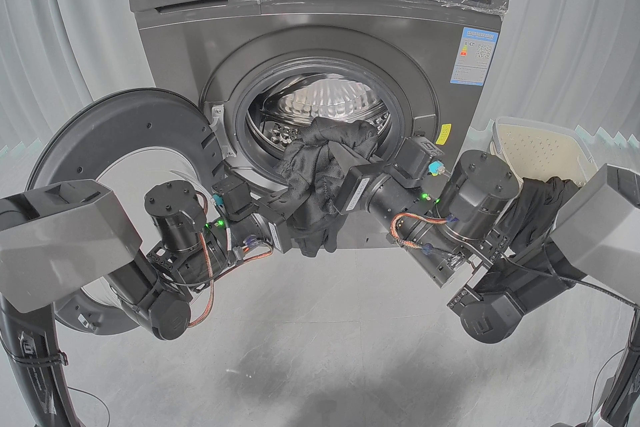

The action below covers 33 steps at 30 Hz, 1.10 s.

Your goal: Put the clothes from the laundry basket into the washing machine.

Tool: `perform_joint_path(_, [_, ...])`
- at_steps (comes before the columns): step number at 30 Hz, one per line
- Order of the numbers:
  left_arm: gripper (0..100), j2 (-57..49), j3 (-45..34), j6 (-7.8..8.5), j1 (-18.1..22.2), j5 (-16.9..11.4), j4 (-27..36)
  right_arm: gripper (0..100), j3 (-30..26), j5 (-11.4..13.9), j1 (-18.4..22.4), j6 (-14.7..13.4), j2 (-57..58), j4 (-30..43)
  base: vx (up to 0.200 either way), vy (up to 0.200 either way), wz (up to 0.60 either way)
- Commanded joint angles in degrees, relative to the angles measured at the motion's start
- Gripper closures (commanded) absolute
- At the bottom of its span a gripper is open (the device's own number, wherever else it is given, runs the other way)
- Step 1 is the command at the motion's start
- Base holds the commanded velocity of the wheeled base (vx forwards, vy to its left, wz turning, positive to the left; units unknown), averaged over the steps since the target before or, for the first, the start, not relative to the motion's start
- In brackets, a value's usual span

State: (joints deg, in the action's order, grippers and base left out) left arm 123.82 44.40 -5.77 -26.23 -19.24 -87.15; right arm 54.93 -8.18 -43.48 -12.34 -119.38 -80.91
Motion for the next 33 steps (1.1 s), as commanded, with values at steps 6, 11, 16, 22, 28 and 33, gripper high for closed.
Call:
perform_joint_path(6, [100, -4.6, -5.7, 0.14, -0.4, -0.3, -1.6, 100, -1.0, 0.0, 0.6, 0.2, -1.1, 0.0, 0.000, 0.000, 0.00])
perform_joint_path(11, [100, -6.3, -8.5, 0.76, -0.3, -0.2, -1.6, 100, -3.7, 0.2, 0.7, 0.1, -1.0, -0.4, 0.000, 0.000, 0.00])
perform_joint_path(16, [100, -7.8, -10.0, 0.23, 0.0, -0.2, -1.7, 100, -5.3, 0.3, 0.7, 0.2, -1.1, -1.7, 0.000, 0.000, 0.00])
perform_joint_path(22, [100, -8.5, -9.8, 0.14, 0.2, -0.2, -1.6, 0, -8.3, 0.5, 1.0, 0.3, -1.6, -1.2, 0.000, 0.000, 0.00])
perform_joint_path(28, [100, -8.4, -9.4, 0.05, 0.3, -0.1, -1.6, 0, -14.3, 0.8, 1.6, 0.4, -2.7, -1.1, 0.000, 0.000, 0.00])
perform_joint_path(33, [100, -8.3, -9.3, 0.14, 0.7, -0.1, -1.6, 0, -16.8, 1.1, 2.4, 0.5, -2.6, -0.7, 0.000, 0.000, 0.00])
